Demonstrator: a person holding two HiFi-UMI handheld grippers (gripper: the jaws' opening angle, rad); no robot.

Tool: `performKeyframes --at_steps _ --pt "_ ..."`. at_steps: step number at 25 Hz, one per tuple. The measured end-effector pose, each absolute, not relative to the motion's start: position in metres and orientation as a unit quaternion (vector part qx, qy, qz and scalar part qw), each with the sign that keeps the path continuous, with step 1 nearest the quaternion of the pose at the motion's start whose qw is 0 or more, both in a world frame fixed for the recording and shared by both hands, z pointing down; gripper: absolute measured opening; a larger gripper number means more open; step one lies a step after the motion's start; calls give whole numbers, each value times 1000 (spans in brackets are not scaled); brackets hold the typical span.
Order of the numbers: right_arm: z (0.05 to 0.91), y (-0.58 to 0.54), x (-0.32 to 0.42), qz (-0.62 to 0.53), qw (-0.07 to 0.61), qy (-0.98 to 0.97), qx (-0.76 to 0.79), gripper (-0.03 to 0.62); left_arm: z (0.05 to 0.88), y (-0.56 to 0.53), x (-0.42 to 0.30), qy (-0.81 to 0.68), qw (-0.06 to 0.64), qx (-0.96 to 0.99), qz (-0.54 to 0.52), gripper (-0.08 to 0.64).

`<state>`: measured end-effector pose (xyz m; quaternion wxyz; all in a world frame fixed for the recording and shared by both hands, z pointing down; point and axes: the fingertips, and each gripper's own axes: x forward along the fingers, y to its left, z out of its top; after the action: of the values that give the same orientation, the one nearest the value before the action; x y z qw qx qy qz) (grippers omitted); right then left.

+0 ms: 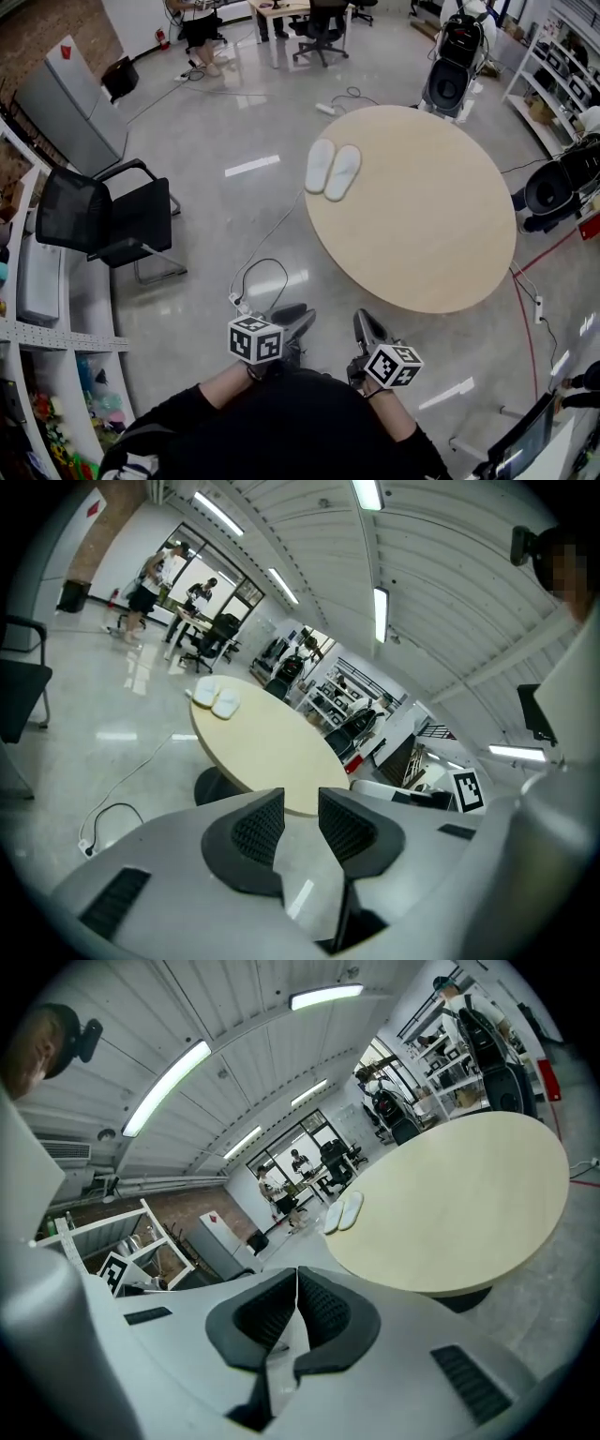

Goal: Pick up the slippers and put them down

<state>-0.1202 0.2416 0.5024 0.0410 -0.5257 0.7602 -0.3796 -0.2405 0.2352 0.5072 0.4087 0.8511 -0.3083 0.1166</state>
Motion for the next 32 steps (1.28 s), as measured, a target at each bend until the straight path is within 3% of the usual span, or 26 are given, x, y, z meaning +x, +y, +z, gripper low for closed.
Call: performKeyframes --at_steps 17,32 --pt "501 92 -161 -375 8 716 -589 15 520 66 -283 -255 410 867 121 126" --pt "505 -14 -129 -383 13 737 -557 15 515 -30 -260 -317 401 853 110 126"
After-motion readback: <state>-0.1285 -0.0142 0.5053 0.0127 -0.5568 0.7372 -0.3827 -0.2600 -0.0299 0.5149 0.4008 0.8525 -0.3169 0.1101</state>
